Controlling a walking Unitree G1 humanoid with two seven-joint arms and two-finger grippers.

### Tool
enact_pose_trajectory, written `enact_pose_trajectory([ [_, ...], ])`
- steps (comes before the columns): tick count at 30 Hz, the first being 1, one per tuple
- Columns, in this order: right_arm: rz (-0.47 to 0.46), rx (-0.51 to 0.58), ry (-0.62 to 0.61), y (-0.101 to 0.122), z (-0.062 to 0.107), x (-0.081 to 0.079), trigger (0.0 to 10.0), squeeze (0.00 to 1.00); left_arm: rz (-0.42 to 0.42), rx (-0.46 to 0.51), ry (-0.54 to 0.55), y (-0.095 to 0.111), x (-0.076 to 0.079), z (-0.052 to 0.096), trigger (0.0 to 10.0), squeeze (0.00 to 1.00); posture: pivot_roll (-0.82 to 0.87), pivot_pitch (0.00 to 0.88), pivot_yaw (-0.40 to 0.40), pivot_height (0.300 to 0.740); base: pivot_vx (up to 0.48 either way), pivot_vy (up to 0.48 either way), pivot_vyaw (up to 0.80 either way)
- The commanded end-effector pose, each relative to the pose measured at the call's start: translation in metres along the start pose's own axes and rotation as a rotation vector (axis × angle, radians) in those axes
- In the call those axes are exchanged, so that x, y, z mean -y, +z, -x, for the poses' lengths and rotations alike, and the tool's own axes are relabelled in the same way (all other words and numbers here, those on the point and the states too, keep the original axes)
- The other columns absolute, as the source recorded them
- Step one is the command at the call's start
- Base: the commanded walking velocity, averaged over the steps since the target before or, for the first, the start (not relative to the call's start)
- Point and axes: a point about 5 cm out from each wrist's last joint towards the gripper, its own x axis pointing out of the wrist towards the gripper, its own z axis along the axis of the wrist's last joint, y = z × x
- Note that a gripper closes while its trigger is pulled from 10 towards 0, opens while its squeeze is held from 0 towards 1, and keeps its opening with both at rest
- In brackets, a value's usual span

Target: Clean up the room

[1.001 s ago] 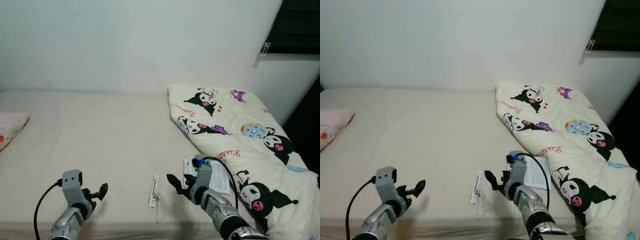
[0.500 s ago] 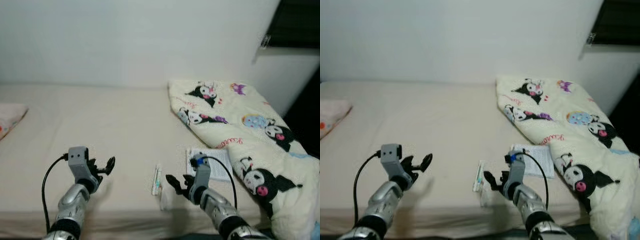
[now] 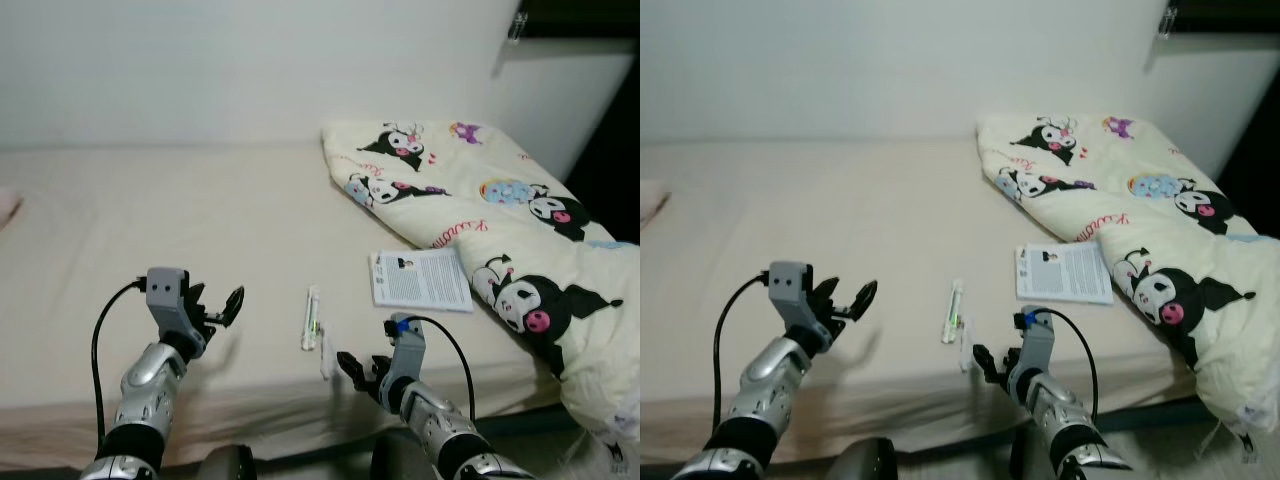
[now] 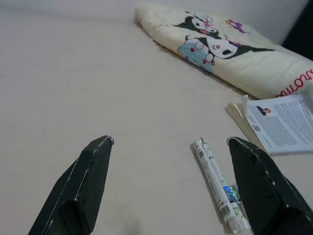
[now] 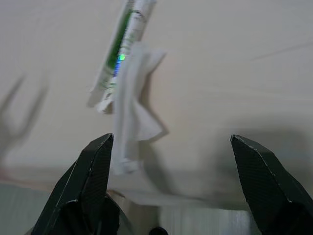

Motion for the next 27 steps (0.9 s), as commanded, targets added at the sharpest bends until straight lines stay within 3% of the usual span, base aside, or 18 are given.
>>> enact_pose_trajectory([
  [1,-0.025,0.027,0.023,0.005,-0.002,-0.004,10.0,0.00,-0.012,-0.013,-0.004,-0.001,-0.001,0.007,10.0,0.00,0.10,0.086,-0.001,0.545,0.000,0.000,0.00],
  [14,-0.024,0.123,0.075,0.039,-0.013,-0.020,10.0,0.00,-0.042,-0.011,-0.032,0.005,0.005,0.033,10.0,0.00,0.14,0.198,0.029,0.525,0.000,0.000,0.00],
  [16,-0.023,0.145,0.116,0.051,-0.019,-0.034,10.0,0.00,-0.070,-0.020,-0.047,0.010,0.009,0.046,10.0,0.00,0.16,0.245,0.030,0.525,0.000,0.000,0.00],
  [27,-0.013,0.168,0.239,0.074,-0.034,-0.080,10.0,0.00,-0.093,-0.056,-0.072,0.021,0.019,0.070,10.0,0.00,0.20,0.344,0.033,0.525,0.000,0.000,0.00],
])
